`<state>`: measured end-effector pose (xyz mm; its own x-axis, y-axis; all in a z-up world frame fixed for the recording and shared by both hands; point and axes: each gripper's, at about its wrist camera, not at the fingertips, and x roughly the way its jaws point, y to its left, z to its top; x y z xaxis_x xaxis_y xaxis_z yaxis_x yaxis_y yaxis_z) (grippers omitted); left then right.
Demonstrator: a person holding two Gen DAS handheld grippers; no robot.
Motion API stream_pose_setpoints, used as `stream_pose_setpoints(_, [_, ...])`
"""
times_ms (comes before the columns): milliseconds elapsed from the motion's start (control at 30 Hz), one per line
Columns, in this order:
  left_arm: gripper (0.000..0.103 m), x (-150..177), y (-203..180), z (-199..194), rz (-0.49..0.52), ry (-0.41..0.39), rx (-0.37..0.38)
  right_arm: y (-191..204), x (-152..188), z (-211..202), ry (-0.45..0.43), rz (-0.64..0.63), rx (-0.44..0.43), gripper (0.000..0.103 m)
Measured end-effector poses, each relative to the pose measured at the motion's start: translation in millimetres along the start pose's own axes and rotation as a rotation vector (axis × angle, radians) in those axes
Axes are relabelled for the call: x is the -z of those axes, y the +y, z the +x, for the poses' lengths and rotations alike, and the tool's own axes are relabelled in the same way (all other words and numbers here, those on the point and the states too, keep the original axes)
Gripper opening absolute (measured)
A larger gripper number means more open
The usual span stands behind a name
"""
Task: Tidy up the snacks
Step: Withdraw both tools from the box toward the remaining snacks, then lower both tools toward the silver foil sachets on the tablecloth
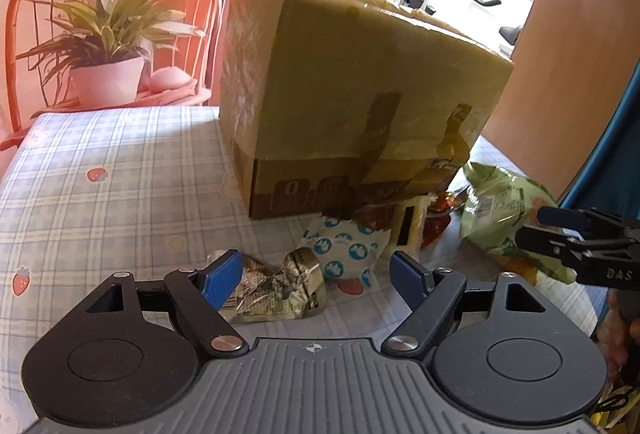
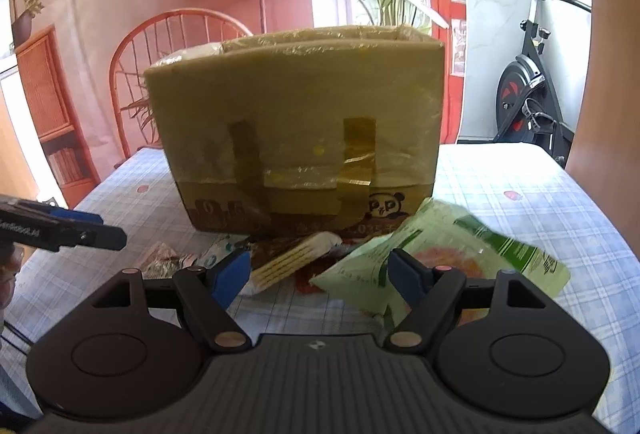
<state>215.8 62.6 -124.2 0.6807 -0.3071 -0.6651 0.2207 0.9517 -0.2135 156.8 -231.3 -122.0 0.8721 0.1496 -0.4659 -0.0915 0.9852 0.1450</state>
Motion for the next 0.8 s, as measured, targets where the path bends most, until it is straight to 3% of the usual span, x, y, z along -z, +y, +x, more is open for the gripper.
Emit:
stream_pose_setpoints(433, [0.083,11,24,21,-0.055,0.066,-0.047,24,30,25,0.093,0.05,-0.075,0.079])
stream_pose_setpoints(800, [0.083,18,26,27,-0.078,0.084,-0.018,16,53,18,0.148,0.102,0.02,0.079])
